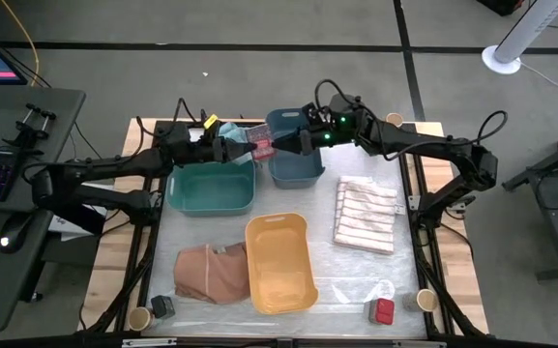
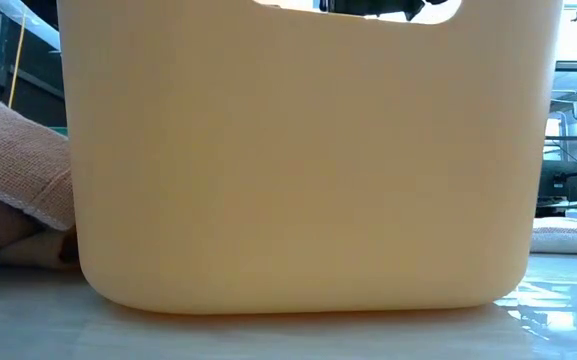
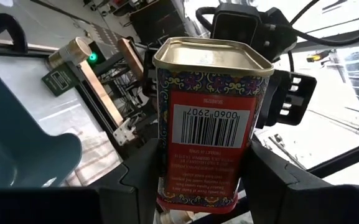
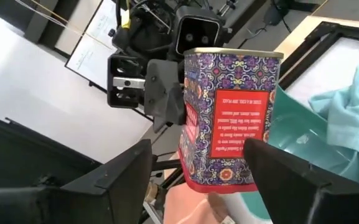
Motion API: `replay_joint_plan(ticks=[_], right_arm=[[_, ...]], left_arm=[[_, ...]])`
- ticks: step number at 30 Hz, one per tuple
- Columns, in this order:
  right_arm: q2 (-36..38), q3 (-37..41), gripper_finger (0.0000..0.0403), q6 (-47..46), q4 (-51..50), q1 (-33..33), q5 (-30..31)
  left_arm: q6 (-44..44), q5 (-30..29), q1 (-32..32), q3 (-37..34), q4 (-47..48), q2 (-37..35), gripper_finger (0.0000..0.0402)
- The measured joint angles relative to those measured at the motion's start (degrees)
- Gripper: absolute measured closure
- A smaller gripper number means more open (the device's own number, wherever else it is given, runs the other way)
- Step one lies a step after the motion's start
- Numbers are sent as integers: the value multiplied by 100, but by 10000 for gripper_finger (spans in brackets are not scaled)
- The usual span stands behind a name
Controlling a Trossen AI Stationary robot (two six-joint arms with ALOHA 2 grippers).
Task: Sort spices by type
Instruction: Put the top red seasoning can into the green bin
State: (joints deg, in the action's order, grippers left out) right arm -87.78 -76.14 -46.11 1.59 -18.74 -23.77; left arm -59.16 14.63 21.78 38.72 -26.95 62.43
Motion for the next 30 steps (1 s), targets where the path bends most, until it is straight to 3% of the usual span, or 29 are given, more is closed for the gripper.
replay_joint_plan(ticks=[12,21,30], right_arm=[[-9,0,141,6,-275,11,143],[-9,4,143,9,-286,209,204],[8,4,210,0,-419,221,251]], left_arm=[[176,85,-2,2,-272,9,245],[95,207,-53,170,-372,435,245],[311,437,-41,579,-333,827,244]])
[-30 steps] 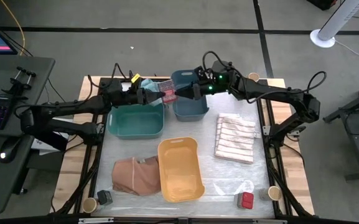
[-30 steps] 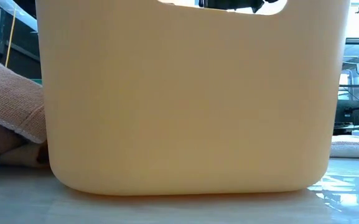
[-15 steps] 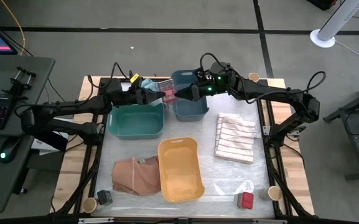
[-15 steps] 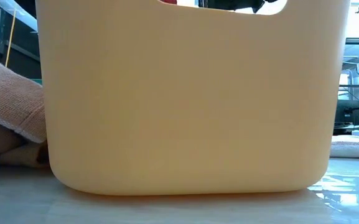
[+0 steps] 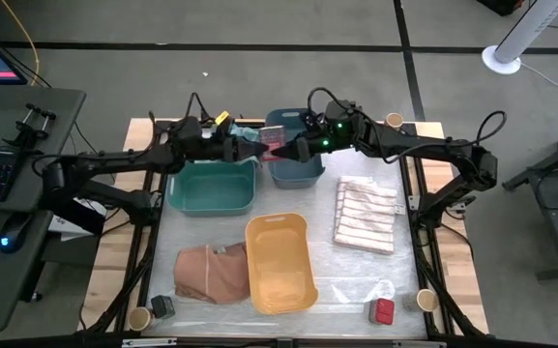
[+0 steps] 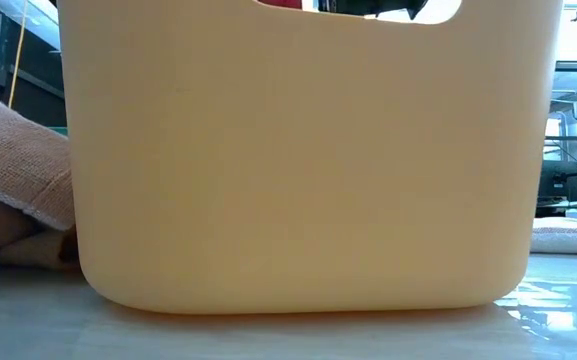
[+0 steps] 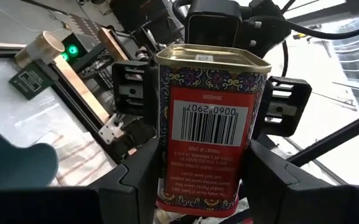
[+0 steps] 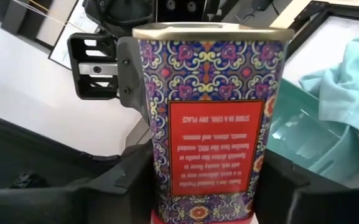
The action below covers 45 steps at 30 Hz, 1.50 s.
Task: Sort spices by type
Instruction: Put the top red seasoning can into the green bin
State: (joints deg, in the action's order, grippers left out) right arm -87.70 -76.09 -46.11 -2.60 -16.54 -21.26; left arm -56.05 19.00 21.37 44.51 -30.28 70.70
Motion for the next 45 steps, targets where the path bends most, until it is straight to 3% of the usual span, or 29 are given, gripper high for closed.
replay_joint_plan(ticks=[8,17,19,22,24,27,29,31,37,45], right_arm=[[41,0,210,51,2,-69,-136],[484,-2,210,11,-388,-380,-490],[583,0,210,-32,-503,-408,-504],[696,-9,210,-311,-692,-427,-612],[681,-8,210,-684,-953,-437,-672],[658,11,210,-1171,-1188,-422,-682],[680,5,210,-1430,-1197,-403,-689],[680,0,210,-1681,-1203,-400,-685],[671,0,210,-2151,-1156,-394,-579],[671,0,210,-2899,-1175,-281,-577]], left_arm=[[297,380,227,0,91,-94,208],[1323,891,705,5,462,-209,190],[2101,966,725,150,759,-215,189],[4132,767,487,759,2064,-211,189],[5864,65,192,1282,3207,-196,189],[8617,-1475,-330,1944,4435,-109,188],[10097,-2369,-670,2093,4597,-80,188],[11134,-2843,-932,2111,4393,-58,188],[12439,-2993,-1379,2110,4237,-1,188],[13555,-3153,-1458,2103,3620,400,188]])
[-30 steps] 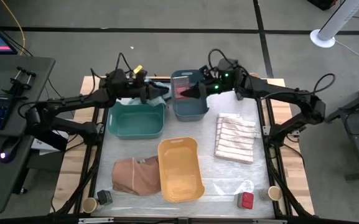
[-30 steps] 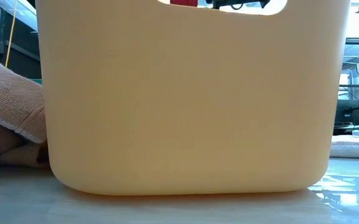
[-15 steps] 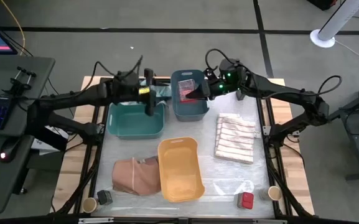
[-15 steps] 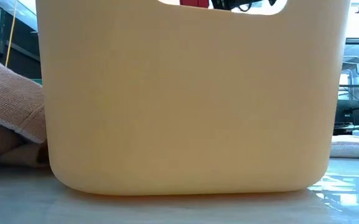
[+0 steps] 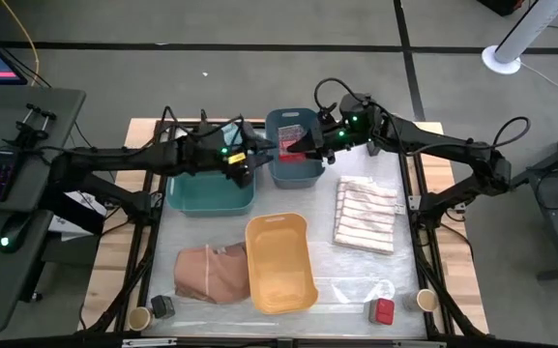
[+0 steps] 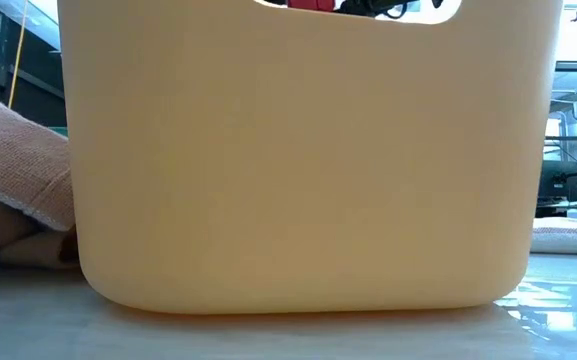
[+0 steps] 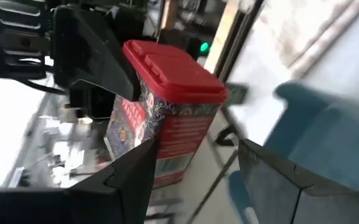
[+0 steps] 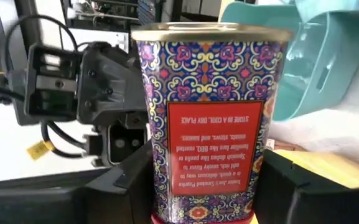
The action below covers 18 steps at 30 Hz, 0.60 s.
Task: Sort spices by type
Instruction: Put the top red seasoning can into the green bin
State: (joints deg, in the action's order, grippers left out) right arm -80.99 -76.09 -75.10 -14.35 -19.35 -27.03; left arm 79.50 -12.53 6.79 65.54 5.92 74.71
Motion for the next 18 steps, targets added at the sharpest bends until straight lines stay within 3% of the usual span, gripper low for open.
replay_joint_plan(ticks=[10,18], right_arm=[[0,0,210,-703,19,72,-225],[-6,0,210,-1045,422,67,-741]], left_arm=[[871,-405,-30,-2,-925,366,188],[914,-204,-7,11,-1057,335,188]])
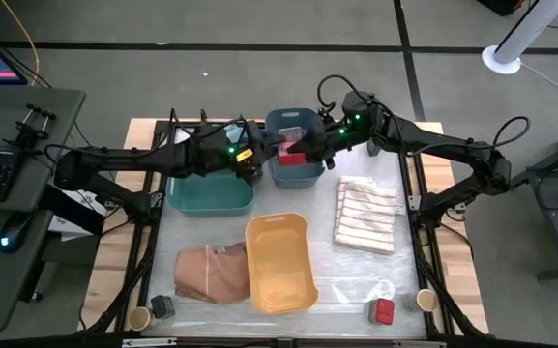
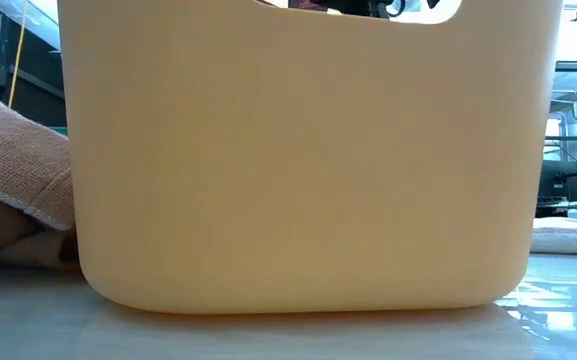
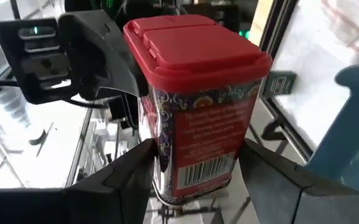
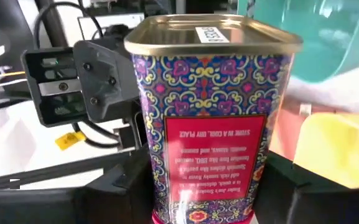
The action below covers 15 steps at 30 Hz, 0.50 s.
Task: Sort spices by type
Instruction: Put the top red seasoning can into the green bin
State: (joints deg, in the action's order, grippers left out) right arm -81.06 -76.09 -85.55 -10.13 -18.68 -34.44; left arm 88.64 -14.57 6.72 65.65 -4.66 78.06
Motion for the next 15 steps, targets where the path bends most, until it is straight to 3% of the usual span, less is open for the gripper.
replay_joint_plan(ticks=[11,15], right_arm=[[0,0,212,-254,224,182,-1046],[2,0,210,-220,288,229,-1060]], left_arm=[[357,1013,-20,-2,-278,4,188],[267,988,-83,-9,-505,22,188]])
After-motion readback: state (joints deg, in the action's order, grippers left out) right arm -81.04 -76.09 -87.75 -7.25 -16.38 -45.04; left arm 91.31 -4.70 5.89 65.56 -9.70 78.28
